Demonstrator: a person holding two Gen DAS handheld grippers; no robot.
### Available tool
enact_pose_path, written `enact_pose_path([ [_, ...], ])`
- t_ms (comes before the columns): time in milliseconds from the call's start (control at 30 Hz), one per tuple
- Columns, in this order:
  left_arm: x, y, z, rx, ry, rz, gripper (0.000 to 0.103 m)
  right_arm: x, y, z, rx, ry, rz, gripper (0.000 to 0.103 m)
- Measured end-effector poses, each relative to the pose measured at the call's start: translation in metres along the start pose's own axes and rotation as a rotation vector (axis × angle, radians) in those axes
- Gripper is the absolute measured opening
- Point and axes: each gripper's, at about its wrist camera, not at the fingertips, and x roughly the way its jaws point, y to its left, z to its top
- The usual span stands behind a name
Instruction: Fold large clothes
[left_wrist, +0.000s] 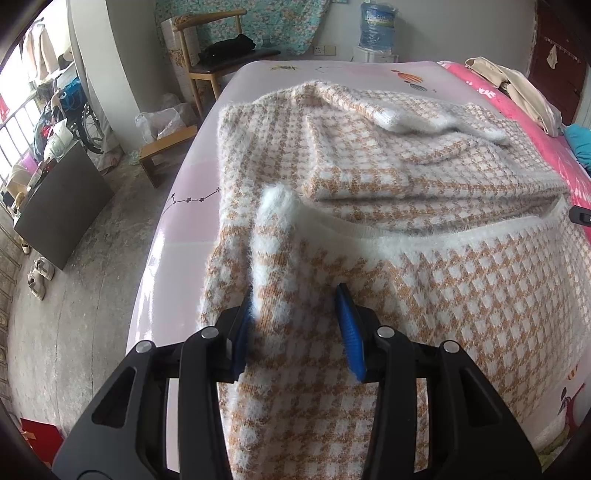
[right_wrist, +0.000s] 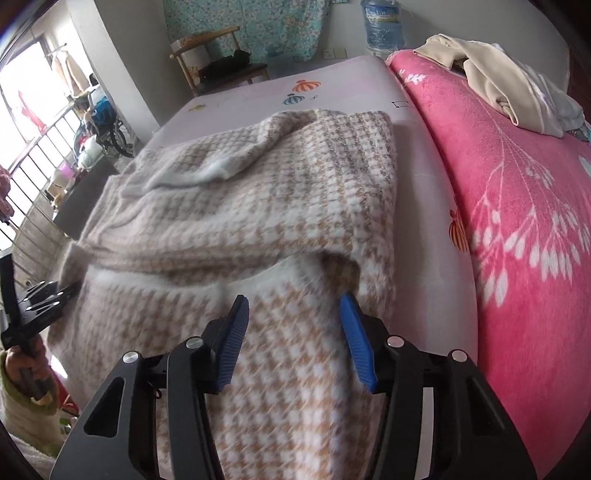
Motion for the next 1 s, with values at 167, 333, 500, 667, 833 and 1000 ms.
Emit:
enact_pose_path([
  [167, 0.001, 0.001, 0.000, -0.002, 0.002, -0.004, 0.041, 0.015, -0.013, 0.004, 0.055, 0.048, 0.056, 0.042],
  [333, 0.000, 0.000, 0.000, -0.010, 0.001, -0.007, 0.041, 0.009, -0.010, -0.008, 0.050, 0.093, 0.073, 0.035],
  [500, 0.001, 0.002, 0.000, -0.020, 0.004, -0.019, 0.041, 0.001, -0.009, -0.020, 0.053, 0.141, 0.124, 0.035],
  [667, 0.001, 0.003, 0.000, -0.020, 0.003, -0.019, 0.041, 0.004, -0.009, -0.017, 0.058, 0.145, 0.122, 0.034],
  [833, 0.001, 0.002, 0.001, -0.023, 0.006, -0.021, 0.041, 0.010, -0.007, -0.014, 0.054, 0.139, 0.107, 0.033],
  [1000, 0.001, 0.003, 0.001, -0.022, 0.006, -0.021, 0.041, 0.009, -0.004, -0.014, 0.040, 0.143, 0.085, 0.031],
])
